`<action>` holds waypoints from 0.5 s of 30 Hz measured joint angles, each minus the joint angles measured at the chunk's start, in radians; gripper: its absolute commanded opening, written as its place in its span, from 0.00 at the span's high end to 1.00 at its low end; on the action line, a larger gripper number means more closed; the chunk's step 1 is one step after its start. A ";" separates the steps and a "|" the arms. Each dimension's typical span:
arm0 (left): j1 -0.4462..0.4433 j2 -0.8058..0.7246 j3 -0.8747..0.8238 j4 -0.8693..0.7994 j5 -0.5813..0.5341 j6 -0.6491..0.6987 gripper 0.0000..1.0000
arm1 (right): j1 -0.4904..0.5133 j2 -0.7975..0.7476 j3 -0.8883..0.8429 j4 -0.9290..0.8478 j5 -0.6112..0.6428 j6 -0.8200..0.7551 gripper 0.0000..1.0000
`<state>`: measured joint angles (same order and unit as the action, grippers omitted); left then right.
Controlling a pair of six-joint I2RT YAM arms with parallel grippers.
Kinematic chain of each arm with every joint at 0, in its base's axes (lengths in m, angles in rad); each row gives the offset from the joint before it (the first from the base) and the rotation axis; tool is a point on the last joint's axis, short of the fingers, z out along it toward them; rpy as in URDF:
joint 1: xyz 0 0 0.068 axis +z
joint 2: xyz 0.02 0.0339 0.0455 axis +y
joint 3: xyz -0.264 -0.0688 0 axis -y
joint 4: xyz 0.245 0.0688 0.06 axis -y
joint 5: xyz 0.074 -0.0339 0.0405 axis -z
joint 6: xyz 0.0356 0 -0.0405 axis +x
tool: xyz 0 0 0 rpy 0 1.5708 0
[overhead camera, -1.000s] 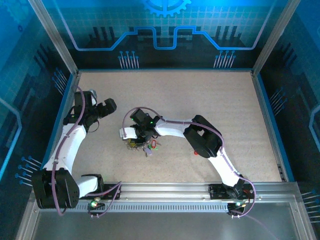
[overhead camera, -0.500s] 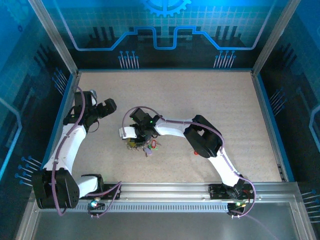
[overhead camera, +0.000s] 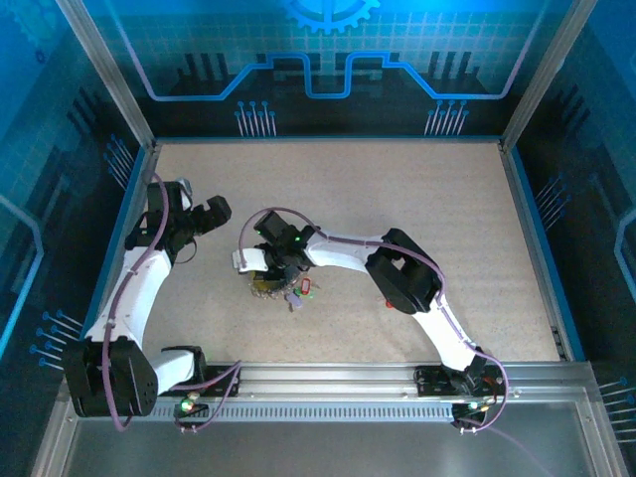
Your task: Put the keys on the keyring
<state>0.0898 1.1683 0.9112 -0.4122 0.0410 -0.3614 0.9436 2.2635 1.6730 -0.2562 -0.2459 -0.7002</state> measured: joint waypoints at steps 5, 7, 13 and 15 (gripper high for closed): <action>0.000 -0.003 0.000 0.000 -0.004 -0.001 0.01 | 0.005 0.025 0.034 -0.029 0.003 -0.011 0.85; 0.000 -0.005 -0.001 0.000 -0.015 -0.004 0.01 | 0.006 0.032 0.045 -0.048 0.004 -0.015 0.85; 0.056 -0.030 -0.009 -0.010 -0.021 -0.053 0.01 | 0.006 0.034 0.055 -0.090 0.006 -0.026 0.82; 0.084 -0.052 -0.026 -0.008 -0.010 -0.080 0.01 | 0.005 0.034 0.061 -0.109 0.003 -0.026 0.80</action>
<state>0.1738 1.1160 0.8848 -0.4206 0.0315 -0.4412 0.9485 2.2974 1.7340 -0.3656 -0.2432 -0.7265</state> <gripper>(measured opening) 0.988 0.184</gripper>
